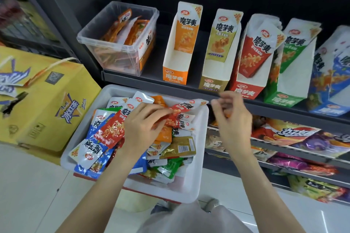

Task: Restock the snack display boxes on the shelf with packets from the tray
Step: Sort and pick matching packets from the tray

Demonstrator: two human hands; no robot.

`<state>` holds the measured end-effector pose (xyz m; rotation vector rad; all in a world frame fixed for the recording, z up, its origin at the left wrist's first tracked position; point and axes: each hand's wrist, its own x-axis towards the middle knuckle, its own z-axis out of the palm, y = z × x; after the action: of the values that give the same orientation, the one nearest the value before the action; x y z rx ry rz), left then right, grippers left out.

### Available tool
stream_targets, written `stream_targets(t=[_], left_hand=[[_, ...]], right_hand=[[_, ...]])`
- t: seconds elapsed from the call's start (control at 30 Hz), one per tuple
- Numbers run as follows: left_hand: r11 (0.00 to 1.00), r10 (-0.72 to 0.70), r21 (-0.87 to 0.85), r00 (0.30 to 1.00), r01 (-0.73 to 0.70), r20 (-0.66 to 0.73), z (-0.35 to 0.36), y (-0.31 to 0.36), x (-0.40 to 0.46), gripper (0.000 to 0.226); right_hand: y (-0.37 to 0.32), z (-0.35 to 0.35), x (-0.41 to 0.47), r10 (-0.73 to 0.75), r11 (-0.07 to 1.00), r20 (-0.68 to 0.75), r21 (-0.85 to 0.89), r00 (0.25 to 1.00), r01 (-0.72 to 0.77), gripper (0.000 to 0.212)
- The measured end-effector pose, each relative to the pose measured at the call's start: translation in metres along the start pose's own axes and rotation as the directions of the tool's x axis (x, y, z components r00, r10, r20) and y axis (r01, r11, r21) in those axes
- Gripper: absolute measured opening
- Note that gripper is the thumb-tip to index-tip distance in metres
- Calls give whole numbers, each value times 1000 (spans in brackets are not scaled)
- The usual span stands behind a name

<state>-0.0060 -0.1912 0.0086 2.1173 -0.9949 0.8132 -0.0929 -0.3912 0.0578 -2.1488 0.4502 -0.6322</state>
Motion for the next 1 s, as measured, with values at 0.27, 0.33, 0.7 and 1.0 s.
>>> stream_targets(t=[0.27,0.33,0.7,1.0], left_hand=[[917,389,-114,920,-381,49,14,32,25,27],[913,404,-154,883,-377,239,22,39,30,34],[948,237,-278,928,-156,287,90,109,114,41],[993,81,62,946,-105,315,116,91,142,19]], right_hand=[[14,-26,0,447,764,358,324,820,-558,35],[19,-40,3,413,835,215,300,885,-462,35],[40,-161,32,122,990,-272,101,955,-98,8],[17,-174,123,-192,981,-314,-75,930,177,15]])
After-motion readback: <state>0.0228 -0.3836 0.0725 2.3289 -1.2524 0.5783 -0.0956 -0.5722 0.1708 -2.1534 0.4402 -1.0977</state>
